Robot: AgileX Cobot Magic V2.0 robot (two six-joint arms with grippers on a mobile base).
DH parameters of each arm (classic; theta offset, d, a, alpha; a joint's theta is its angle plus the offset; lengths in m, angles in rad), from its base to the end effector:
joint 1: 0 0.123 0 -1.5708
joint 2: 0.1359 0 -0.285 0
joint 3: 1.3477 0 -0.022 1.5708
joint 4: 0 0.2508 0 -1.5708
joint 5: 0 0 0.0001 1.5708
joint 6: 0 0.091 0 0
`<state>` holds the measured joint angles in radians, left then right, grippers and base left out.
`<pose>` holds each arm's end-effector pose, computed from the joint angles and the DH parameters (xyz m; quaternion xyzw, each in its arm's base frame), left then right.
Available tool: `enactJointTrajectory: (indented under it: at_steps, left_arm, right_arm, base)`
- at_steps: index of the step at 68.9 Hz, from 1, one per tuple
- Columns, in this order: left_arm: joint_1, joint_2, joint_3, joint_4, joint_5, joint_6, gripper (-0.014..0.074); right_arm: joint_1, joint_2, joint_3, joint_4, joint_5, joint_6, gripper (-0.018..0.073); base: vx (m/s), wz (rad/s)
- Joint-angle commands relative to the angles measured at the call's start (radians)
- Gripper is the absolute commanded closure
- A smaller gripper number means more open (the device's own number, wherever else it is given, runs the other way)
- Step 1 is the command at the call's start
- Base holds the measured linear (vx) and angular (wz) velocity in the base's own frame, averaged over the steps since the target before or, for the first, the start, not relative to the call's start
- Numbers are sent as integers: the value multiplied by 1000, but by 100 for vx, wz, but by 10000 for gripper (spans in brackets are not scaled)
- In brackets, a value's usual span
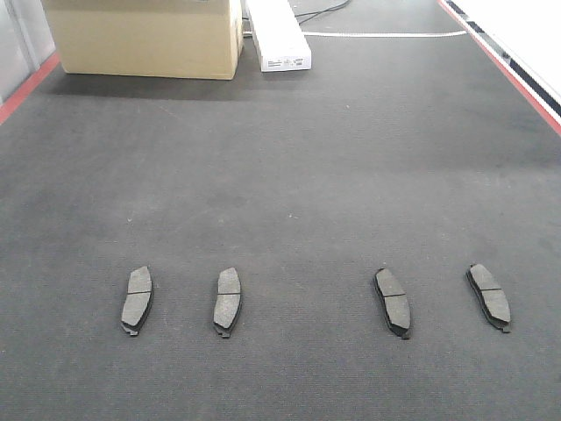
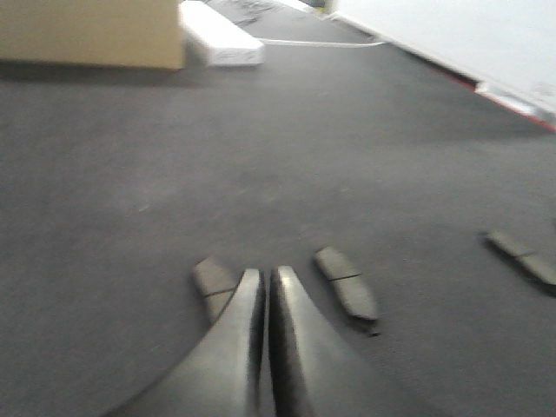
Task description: Move and align brake pads A on conveyor
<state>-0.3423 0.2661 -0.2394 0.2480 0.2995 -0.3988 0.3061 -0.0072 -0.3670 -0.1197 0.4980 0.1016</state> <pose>0.0729 -0.0190 0.2508 0.0483 0.7820 -0.1272 0.6082 0.0234 0.0020 0.2878 -0.0913 0.7130 0.0844 0.6900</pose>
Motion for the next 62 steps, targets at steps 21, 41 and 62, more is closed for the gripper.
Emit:
enactJointTrajectory:
  at_steps: [21,41,62]
  left_arm:
    - [364,-157,286,-254,-444,252,603]
    - [374,-295,284,-183,-285,443,603]
    - [373,-295,284,-240,-283,442,603]
  right_arm:
    - [-5,15,-22,-10,-77,-1,571]
    - [-5,15,-22,-10,-77,-1,571]
    - [-5,15,-22,-10,-77,-1,571]
  base:
    - [0,0]
    - [0,0]
    - [0,0]
